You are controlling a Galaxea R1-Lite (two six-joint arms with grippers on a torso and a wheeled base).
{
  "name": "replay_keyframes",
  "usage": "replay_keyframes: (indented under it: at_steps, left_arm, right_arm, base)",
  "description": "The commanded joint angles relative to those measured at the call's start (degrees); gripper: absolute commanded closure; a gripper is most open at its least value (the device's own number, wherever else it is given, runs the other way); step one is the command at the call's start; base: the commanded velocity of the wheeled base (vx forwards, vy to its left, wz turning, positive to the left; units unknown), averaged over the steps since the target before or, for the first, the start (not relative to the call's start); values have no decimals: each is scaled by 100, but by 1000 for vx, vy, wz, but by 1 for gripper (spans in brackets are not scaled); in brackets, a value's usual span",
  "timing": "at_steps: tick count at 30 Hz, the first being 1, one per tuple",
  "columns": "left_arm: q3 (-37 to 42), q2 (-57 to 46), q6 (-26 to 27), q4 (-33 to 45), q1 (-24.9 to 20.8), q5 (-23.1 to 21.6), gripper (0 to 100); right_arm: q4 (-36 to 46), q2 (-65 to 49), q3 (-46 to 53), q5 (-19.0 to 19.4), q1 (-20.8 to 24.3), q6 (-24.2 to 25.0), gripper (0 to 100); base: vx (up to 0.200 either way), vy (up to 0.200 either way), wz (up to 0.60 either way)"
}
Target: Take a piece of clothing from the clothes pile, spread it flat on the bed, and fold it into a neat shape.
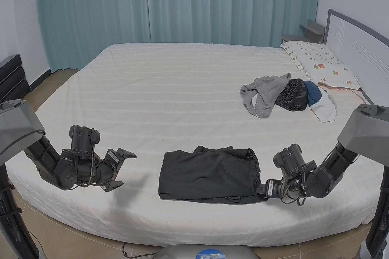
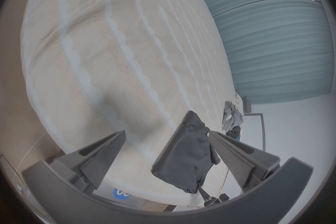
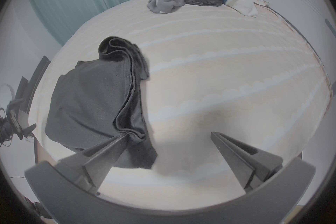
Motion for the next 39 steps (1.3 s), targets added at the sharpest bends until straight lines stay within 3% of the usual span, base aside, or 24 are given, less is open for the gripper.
replay_keyframes:
  at_steps: [1,6,10,28,29,39]
  left_arm:
    - [2,16,5,-3,-7,-2,0]
    - [2,16,-4,-3,-7,-2,0]
    - [2,16,-4,-3,-7,-2,0]
    - [2,16,-4,-3,-15,7,0]
    - [2,16,5,-3,-15,-2,0]
    - [2,51,93,6,-77,25,0]
  right_arm:
    - [-218,-574,596,181,-255,3,0]
    - [-552,-1066,860,497,-378,11,0]
    - [-710,-1022,289,875,-352,82,0]
    - [-579,1184,-2515,1157,-273,64,0]
    - [-464,1351,-2726,1183,-299,46,100]
    - [-420,1694,-3289,1121,-598,90,100]
  base:
    - [0,0,0]
    - [0,0,0]
    - [0,0,0]
    - [0,0,0]
    - [0,0,0]
    - [0,0,0]
